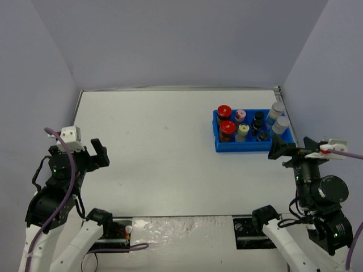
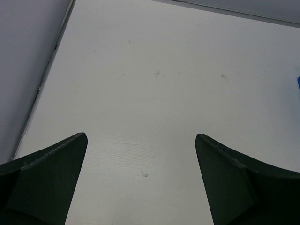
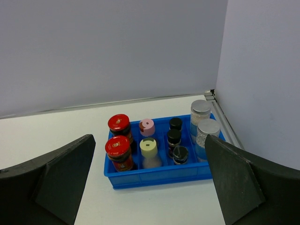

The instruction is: Organize the condiment bottles

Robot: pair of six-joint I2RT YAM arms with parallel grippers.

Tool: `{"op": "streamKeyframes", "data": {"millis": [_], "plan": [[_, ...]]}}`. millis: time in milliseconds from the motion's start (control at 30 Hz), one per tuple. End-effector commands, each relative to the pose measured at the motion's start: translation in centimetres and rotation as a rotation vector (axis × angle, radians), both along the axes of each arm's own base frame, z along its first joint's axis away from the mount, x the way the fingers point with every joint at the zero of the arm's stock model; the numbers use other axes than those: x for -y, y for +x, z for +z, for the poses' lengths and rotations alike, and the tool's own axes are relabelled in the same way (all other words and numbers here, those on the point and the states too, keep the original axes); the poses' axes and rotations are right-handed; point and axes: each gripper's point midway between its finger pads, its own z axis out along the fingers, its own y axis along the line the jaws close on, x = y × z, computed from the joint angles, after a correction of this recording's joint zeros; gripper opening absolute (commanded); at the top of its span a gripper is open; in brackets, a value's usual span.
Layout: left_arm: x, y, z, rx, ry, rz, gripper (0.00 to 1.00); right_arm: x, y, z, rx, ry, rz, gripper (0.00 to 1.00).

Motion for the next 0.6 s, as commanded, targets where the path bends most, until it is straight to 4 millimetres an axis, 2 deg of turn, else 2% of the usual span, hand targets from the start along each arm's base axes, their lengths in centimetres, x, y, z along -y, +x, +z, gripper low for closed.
{"op": "streamKeyframes", "data": {"millis": [0, 267, 567], "plan": [[-0.9, -1.0, 0.4, 0.011, -0.020, 0.050, 0.97, 0.6, -0.8, -1.1, -0.022, -0.007, -0.020, 1.00], [-1.7, -2.9, -0.3, 0.005, -0.049, 0.088, 0.97, 1.3, -2.4, -2.7, -0.018, 0.021, -0.031, 1.00], [-2.0, -2.9, -0.7, 0.012, -0.060, 0.113, 0.97, 1.3, -2.4, -3.2, -0.023, 0.034, -0.033, 1.00]]}}
